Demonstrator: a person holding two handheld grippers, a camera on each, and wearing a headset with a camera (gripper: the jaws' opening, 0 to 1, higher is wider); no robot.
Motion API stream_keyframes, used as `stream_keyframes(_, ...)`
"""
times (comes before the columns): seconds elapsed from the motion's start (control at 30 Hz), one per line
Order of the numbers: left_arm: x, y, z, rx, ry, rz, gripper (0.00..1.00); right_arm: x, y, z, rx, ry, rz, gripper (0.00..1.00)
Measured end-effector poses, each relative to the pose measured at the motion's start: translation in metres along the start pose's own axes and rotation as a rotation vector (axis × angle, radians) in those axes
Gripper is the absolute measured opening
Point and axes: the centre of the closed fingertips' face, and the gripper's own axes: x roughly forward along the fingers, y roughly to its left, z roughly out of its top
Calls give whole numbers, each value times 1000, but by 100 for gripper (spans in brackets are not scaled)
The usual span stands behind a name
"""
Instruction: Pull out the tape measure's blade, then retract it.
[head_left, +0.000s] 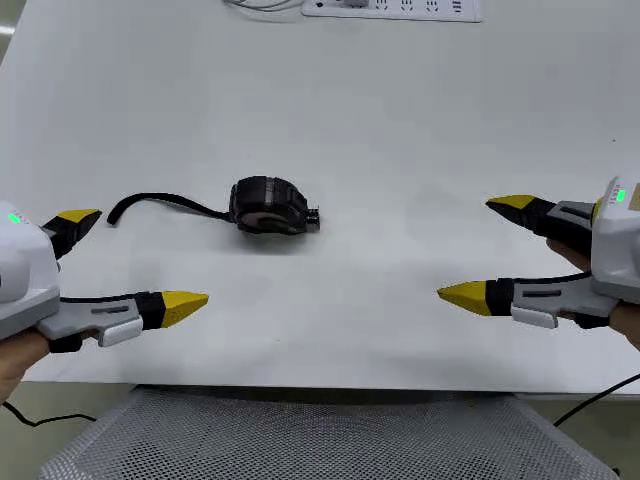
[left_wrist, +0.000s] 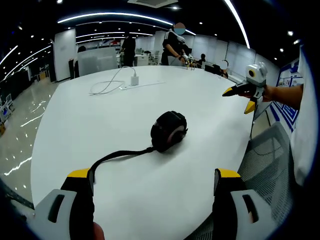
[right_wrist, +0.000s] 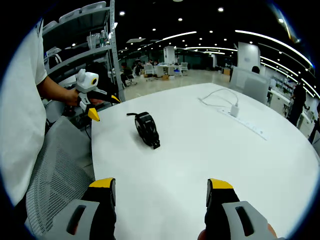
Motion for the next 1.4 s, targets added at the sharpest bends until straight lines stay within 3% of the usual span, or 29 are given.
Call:
stream_keyframes(0.47,-11,-2,-1,28,-4,-43,99,-12,3,-10,8,23,-15,80)
stream_keyframes(0.9,-19,-7,-7,68,20,-82,99,-16,4,-13,8,31,-27,88)
stream_keyframes(1.2,-27,-6,-7,70,19,-81,99,-20,4,-10,7,15,-33,99)
stream_keyframes(1.4,-28,-7,-6,76,14,-82,99,-23,5,-13,2,25,-32,99)
